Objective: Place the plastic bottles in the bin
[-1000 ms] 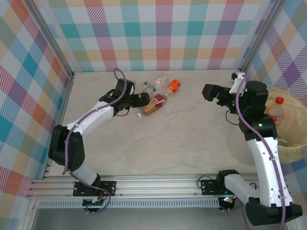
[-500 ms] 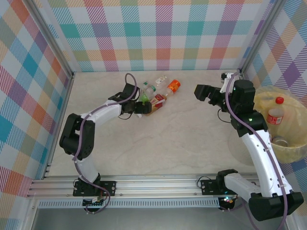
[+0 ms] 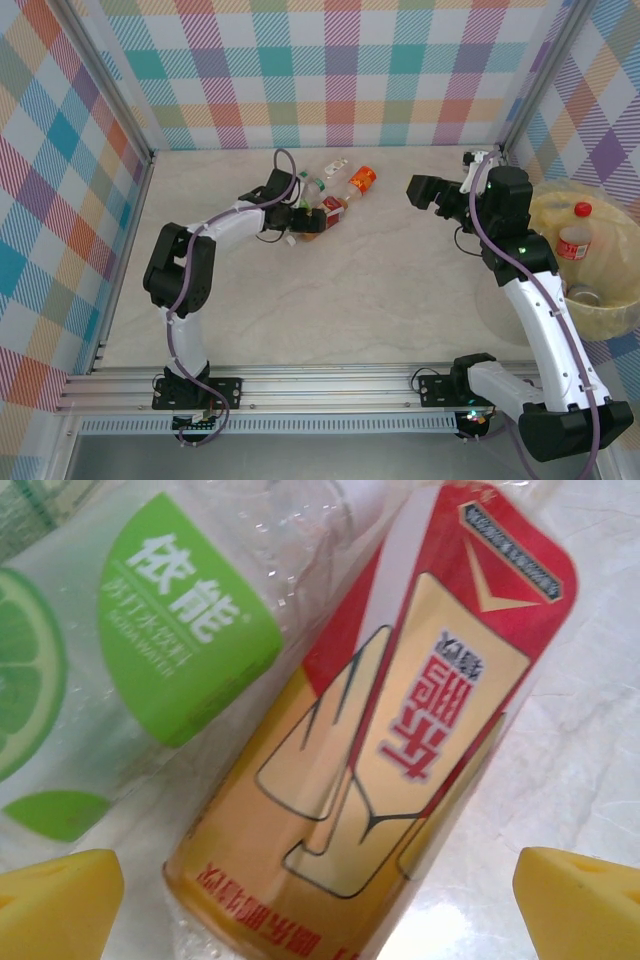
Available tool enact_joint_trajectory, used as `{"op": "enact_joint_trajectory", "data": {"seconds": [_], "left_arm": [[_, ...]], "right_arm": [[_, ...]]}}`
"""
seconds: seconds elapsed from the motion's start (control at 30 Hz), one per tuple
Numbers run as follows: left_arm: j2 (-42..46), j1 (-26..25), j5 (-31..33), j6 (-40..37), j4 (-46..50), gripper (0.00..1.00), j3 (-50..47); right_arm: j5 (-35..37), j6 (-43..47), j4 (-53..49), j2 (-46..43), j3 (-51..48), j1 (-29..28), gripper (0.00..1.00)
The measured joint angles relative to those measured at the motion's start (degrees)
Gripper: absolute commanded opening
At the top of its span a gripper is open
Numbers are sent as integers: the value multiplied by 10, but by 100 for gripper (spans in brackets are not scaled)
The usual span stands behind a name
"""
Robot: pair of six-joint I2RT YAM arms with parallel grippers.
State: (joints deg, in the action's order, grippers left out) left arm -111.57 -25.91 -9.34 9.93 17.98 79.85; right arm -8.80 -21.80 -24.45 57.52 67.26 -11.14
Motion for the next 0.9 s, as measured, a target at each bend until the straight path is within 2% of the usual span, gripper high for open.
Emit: {"op": "enact_joint_trajectory", "data": {"seconds": [0.33,0.63,0.9], "left_arm": [[0,-33,-21,-22,1,100,3],[-39,-41,79,-55,18,100,43],[-83,-62,104,-83,30,96,66]], "right_arm": [[9,2,0,0,0,-1,100],[14,2,-1,-1,-1,-1,100],[22,2,-2,-8,-1,-1,100]]}}
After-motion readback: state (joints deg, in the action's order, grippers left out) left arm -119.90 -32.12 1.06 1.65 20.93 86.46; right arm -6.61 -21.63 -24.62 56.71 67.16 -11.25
